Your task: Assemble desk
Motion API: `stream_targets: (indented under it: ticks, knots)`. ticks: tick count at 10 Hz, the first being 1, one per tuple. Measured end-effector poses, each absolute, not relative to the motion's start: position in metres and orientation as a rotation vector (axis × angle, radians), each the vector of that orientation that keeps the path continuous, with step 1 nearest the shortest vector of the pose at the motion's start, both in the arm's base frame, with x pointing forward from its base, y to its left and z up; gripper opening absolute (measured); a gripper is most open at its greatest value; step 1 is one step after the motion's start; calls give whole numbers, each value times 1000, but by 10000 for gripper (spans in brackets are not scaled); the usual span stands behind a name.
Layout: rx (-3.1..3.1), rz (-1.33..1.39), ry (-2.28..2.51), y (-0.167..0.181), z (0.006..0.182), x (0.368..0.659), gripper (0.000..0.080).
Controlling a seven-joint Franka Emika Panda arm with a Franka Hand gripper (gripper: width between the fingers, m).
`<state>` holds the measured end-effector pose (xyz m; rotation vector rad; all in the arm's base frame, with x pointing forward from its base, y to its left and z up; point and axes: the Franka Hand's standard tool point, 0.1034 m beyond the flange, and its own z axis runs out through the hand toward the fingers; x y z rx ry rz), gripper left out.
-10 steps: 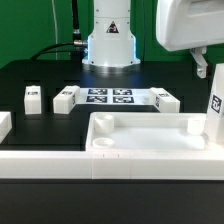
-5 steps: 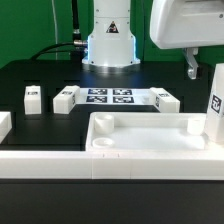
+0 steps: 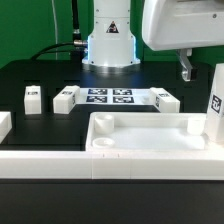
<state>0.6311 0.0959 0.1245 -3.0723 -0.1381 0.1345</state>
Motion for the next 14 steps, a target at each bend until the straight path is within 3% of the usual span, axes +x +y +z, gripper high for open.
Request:
stream_targets:
  ticks: [5, 8, 10, 11, 14]
  knots:
    - [-3066, 104, -149, 102, 126, 652, 649]
    - [-3065, 109, -176, 110, 119, 650, 649]
    - [-3065, 109, -176, 110, 119, 650, 364]
    - [-3070, 109, -177, 107, 119, 650, 294]
    - [-3071, 110, -171, 105, 119, 650, 294]
